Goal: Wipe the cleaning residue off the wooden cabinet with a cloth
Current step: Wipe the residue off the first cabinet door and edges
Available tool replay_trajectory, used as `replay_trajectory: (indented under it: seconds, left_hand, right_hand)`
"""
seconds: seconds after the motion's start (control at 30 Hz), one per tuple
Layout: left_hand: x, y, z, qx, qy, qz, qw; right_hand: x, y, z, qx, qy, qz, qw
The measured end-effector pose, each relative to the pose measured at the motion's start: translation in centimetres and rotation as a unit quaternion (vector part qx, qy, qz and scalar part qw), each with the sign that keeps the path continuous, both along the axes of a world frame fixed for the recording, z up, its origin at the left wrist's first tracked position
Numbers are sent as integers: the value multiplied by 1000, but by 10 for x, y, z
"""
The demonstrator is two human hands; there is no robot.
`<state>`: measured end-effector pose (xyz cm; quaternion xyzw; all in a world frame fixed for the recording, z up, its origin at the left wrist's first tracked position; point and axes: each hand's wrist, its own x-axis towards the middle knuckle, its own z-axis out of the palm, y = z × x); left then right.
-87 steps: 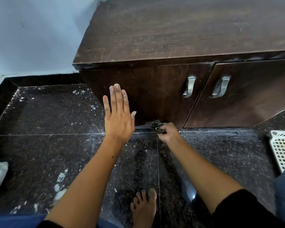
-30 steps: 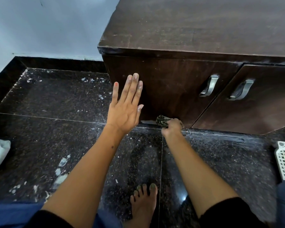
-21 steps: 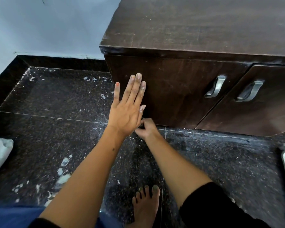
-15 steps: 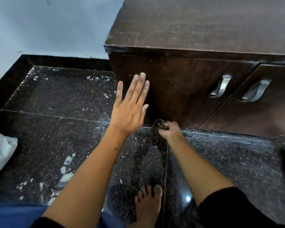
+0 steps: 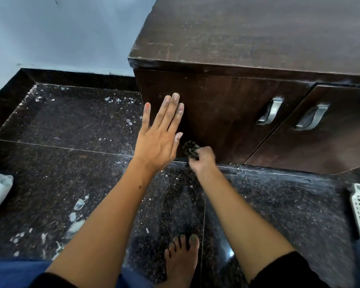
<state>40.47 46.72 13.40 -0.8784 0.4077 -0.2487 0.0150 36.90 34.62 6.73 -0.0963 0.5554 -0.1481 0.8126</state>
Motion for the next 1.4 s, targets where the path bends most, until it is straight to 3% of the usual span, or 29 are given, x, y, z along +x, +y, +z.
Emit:
replay_trajectory:
  seconds: [0.1,0.17,0.23,0.4,0.57,0.8,0.9,0.97,1.03,1.1,1.17,1.23,1.33,1.4]
  left_hand:
    - [-1,1,-3,4,3,7,1000]
    - [-2,1,-5,15,5,13,1000]
    - [-4,4,-8,36,0,30,999]
    - [-19,-15,-1,72,20,89,993]
    - [-36,-35,17,67,110,146,981]
    - [-77,-84,54,-108,297,151,937]
    - [-87,-100,72,-163,342,135,916]
    - [-93,-109,84,-210,386,127,889]
    - [-98,-119,94,-260,430,122,856]
    - [-106,-131,102,-309,467,117,821]
    - [-115,-141,107,-354,491,117,788]
    - [-123,-152,111,-397,511,136,750]
    - [-131,-170,122,-458,595,173,637]
    - [-136,-178,126,-486,658,168,551]
  right_hand:
    - [0,-4,1,0,11,88,996]
    - [-13,-21,-1,14,-3,93,996]
    - [-29,-41,7,13,8,88,996]
    - [-76,-84,51,-33,-86,36,995]
    - [-108,-96,114,-60,-199,-38,977]
    - [-128,-69,143,-190,-151,24,970]
    - [-135,-65,155,-202,-128,-6,971]
    - [-136,-62,166,-253,-113,-60,959]
    - [-135,-61,181,-351,-108,-130,921]
    - [-137,-64,195,-473,-94,-190,855]
    - [-143,-73,198,-594,-37,-200,778]
    - [-150,-90,190,-659,29,-194,726]
    - [-156,-122,172,-654,112,-156,731]
    - [-148,-127,161,-659,139,-67,736]
